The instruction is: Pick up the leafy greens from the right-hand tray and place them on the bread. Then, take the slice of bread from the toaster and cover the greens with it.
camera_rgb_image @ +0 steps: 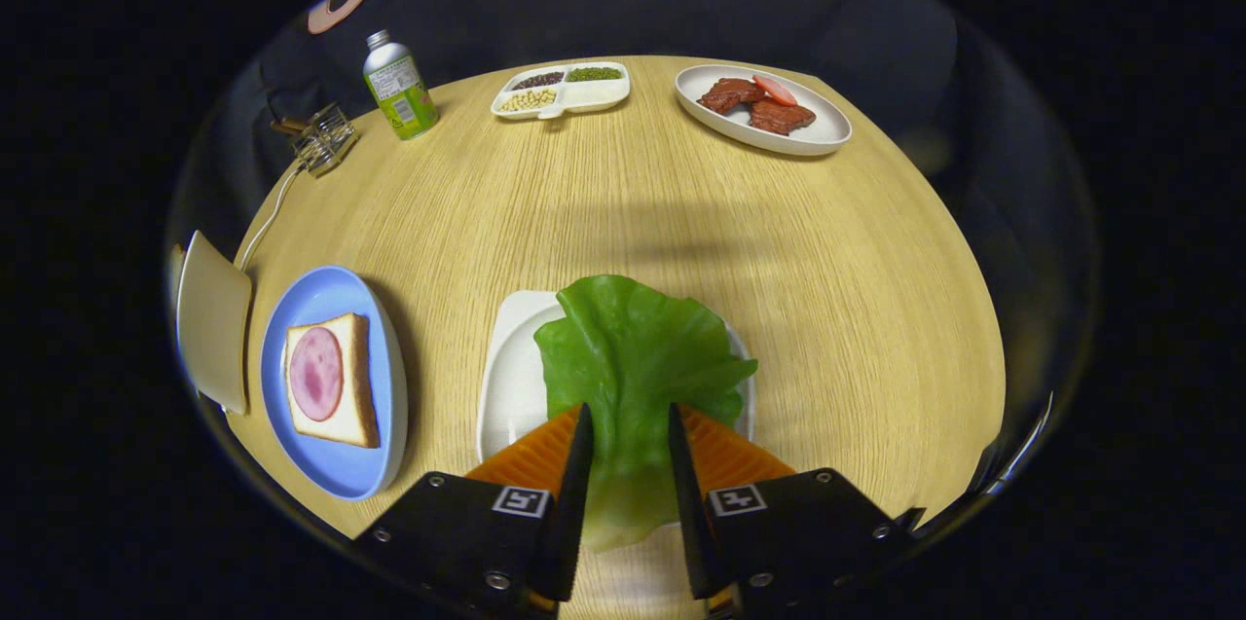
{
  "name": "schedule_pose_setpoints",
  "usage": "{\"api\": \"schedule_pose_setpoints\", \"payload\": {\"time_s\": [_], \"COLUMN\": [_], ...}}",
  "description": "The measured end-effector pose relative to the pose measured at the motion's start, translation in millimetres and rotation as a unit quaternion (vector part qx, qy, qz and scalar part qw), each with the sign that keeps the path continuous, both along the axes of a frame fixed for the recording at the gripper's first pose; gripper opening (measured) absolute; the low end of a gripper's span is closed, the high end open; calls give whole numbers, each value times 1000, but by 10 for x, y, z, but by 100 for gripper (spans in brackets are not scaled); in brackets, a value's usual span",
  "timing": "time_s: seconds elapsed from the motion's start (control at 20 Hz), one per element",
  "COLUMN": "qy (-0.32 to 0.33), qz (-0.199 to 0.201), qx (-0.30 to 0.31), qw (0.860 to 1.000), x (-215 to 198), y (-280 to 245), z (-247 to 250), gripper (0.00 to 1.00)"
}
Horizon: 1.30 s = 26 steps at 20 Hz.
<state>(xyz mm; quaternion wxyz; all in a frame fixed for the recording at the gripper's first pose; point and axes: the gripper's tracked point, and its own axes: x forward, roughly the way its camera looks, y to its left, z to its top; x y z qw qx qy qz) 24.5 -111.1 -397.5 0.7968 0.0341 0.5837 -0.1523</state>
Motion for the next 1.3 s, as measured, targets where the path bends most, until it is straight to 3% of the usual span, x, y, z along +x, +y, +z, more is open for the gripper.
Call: {"api": "schedule_pose_setpoints", "payload": {"time_s": [0.1, 0.3, 0.6, 1.3], "qy": [-12, -32, -86, -138], "qz": [-16, -53, -54, 56], "qx": [12, 79, 104, 132], "qw": [1000, 995, 989, 980], "x": [0, 20, 152, 493], "y": [-18, 83, 215, 1205], "z": [15, 35, 302, 791], "gripper": [23, 6, 4, 3]}}
